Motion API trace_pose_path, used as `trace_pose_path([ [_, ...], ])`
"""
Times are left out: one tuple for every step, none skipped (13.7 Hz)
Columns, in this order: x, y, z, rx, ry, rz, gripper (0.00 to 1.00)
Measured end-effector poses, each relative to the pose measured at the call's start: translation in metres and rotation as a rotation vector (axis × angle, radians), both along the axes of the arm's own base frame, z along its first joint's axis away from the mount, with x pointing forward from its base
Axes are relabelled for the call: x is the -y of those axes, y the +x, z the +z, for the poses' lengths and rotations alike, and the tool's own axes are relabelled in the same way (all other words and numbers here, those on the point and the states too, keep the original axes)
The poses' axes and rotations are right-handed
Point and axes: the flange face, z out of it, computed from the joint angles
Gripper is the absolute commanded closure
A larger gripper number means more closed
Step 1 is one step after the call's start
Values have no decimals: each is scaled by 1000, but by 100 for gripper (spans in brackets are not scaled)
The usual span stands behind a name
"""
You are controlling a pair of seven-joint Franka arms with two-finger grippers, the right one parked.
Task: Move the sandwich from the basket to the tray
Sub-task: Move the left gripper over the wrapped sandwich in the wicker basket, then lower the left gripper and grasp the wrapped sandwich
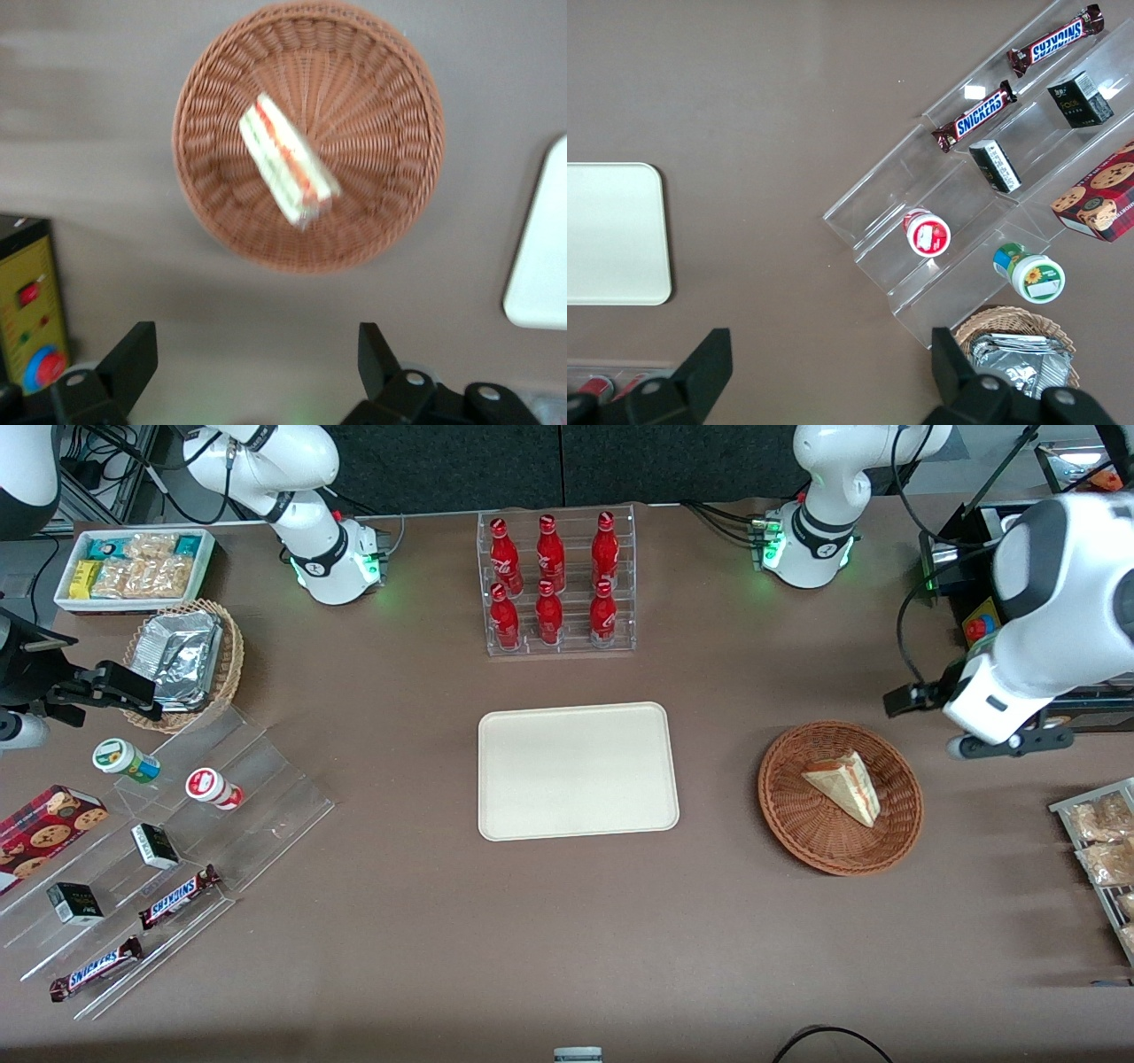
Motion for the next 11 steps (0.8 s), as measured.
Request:
trace_pose_path([
  [0, -1, -17, 27, -1, 9, 0],
  [1, -2, -32, 53, -2, 27, 0],
  [1, -3, -46, 79, -1, 60, 0],
  [1, -3, -59, 103, 0, 102, 0],
  [1, -4, -70, 124, 0, 145, 0],
  [1, -4, -80, 142, 0, 194, 0],
  [1, -4, -89, 156, -1, 244, 0],
  [2, -3, -96, 165, 0, 303, 0],
  [3, -1, -104, 172, 1, 362, 0],
  [4, 1, -111, 180, 2, 407, 0],
  [6, 2, -119, 182, 9, 435, 0],
])
